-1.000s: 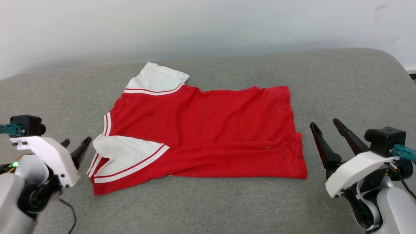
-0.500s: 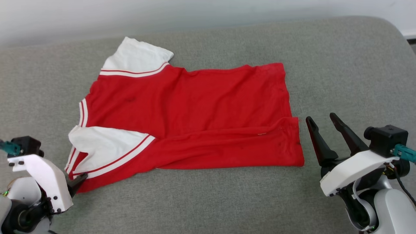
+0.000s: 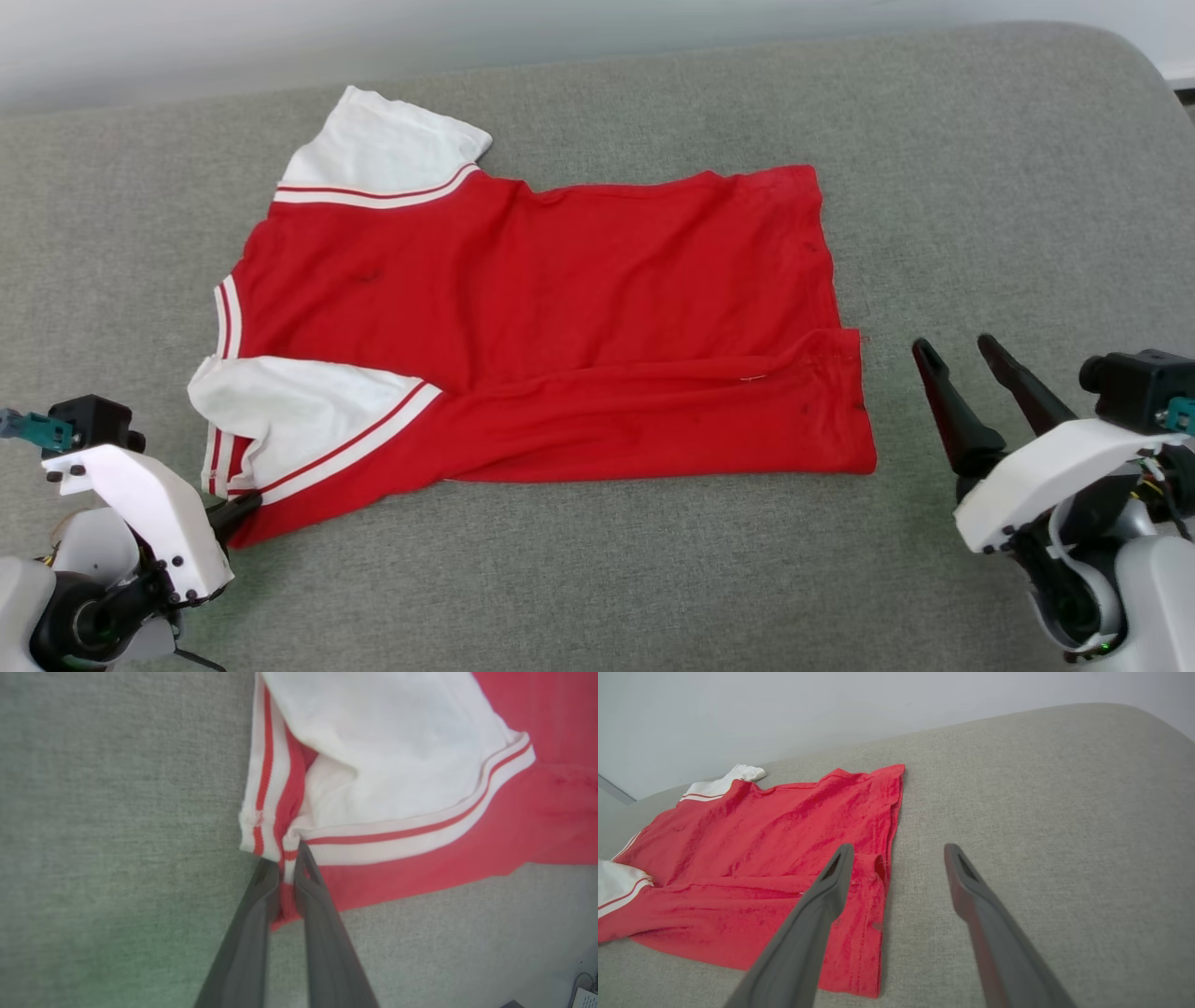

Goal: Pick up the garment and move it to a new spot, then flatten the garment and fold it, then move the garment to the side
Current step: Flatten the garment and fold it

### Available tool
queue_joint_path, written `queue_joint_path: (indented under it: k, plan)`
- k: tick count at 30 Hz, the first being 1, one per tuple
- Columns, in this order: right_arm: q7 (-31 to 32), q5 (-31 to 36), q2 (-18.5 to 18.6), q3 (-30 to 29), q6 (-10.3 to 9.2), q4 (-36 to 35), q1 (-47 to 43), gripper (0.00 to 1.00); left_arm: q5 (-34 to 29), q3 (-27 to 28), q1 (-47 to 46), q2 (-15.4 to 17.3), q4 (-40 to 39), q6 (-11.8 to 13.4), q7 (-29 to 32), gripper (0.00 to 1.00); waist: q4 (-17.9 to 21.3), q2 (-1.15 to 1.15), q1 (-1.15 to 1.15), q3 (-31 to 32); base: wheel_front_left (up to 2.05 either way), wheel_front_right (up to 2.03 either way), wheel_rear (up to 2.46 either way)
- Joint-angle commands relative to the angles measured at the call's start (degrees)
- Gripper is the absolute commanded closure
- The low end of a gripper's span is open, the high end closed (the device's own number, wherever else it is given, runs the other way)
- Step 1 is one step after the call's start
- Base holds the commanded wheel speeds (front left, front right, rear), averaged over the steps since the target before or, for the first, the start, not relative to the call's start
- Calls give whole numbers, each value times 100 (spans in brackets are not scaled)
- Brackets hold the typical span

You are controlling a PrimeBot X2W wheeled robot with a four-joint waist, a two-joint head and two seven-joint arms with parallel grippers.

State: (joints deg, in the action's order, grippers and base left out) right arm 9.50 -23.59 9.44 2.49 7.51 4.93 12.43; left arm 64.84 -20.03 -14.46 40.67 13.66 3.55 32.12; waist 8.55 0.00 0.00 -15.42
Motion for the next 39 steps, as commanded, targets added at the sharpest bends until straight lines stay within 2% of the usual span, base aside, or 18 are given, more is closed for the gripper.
queue_joint_path:
  k: [1, 5, 11, 15, 22, 26, 27, 28, 29, 39]
  plan:
    - [221, -115, 79, -92, -4, 47, -30, 0, -2, -194, 93, -204, 146, -70, 10, 100, -44, 0, 0, 75, 0, 0, 0]
    - [1062, -243, 229, -270, -4, 187, -72, 0, -169, -133, -92, -165, 99, -155, -248, 100, -133, 0, 0, 194, 0, 0, 0]
    - [2436, -340, 255, -391, -3, 343, 160, 0, -409, -97, -352, -83, -252, -89, -441, 100, -322, 0, 0, 173, 0, 0, 0]
    - [2885, -395, 179, -232, -3, 471, 317, 0, -532, -101, -476, -67, -485, -44, -525, 100, -450, 0, 0, 75, 0, 0, 0]
    - [3299, -419, 54, 13, -3, 990, 624, 0, -685, -131, -637, -120, -696, -27, -644, 100, -621, 0, 0, -100, 0, 0, 0]
    - [3540, -547, -77, 341, -3, 1364, 695, 0, -720, -170, -707, -178, -683, -53, -699, 100, -679, 0, 0, -168, 0, 0, 0]
    - [3557, -574, -57, 419, -2, 1429, 709, 29, -718, -178, -707, -200, -670, -56, -707, 100, -688, 0, 0, -176, 0, 0, 0]
    - [3561, -631, -69, 473, -1, 1486, 730, 82, -718, -186, -704, -214, -656, -62, -724, 100, -694, 0, 0, -179, 0, 0, 0]
    - [3549, -666, -73, 511, 5, 1521, 758, 100, -717, -186, -695, -225, -641, -68, -734, 100, -694, 0, 0, -174, 0, 0, 0]
    - [3068, -702, 374, 497, -4, 1445, 993, 100, -678, -196, -433, -290, -517, -72, -892, 100, -660, 0, 0, 133, 0, 0, 0]
